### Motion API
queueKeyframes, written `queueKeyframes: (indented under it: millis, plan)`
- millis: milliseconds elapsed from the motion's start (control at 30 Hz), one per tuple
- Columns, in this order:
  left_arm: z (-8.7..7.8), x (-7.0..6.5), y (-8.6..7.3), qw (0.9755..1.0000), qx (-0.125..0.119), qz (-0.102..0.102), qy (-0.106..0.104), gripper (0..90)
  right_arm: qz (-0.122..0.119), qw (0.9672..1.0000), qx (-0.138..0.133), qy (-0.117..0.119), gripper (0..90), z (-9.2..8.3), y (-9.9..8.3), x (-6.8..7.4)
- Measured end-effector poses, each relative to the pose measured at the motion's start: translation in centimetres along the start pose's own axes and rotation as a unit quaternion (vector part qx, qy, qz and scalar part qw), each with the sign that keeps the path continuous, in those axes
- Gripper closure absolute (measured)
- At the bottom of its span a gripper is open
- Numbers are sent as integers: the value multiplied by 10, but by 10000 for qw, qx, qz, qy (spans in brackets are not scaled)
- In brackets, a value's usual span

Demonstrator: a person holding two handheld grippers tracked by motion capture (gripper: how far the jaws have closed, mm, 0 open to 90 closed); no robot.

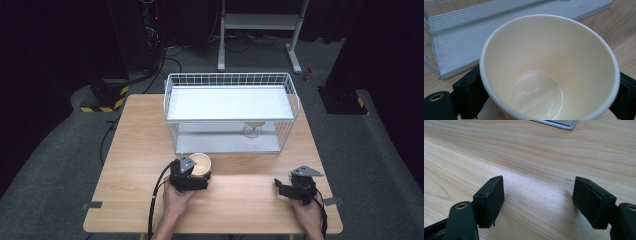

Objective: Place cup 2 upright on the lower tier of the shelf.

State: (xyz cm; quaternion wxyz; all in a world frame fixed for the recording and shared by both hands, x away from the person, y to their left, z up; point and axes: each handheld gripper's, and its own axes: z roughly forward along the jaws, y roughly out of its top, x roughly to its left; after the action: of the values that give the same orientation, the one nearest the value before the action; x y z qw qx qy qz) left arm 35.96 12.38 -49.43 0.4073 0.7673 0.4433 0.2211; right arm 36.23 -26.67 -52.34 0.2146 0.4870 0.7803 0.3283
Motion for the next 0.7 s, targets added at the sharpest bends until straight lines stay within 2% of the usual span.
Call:
queueKeyframes:
  millis: [200,433,700]
  plan:
    - [0,-1,-1,10000,-23,5,33,89,12,10000,3,1,256,0,0,0]
    - [-1,-5,-1,9998,-95,66,173,93,11,10000,4,1,256,0,0,0]
    - [-4,-5,0,9997,-154,73,180,95,12,10000,4,2,256,0,0,0]
